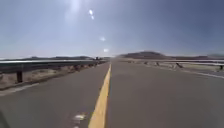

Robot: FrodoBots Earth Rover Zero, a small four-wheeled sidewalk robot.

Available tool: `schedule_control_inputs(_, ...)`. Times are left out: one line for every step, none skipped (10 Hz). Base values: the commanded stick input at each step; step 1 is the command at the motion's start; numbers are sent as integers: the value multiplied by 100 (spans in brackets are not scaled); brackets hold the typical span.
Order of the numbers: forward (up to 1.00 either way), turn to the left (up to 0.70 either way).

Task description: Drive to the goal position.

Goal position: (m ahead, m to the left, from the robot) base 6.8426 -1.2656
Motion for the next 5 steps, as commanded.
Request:
schedule_control_inputs(85,0)
schedule_control_inputs(85,0)
schedule_control_inputs(85,0)
schedule_control_inputs(85,0)
schedule_control_inputs(85,0)
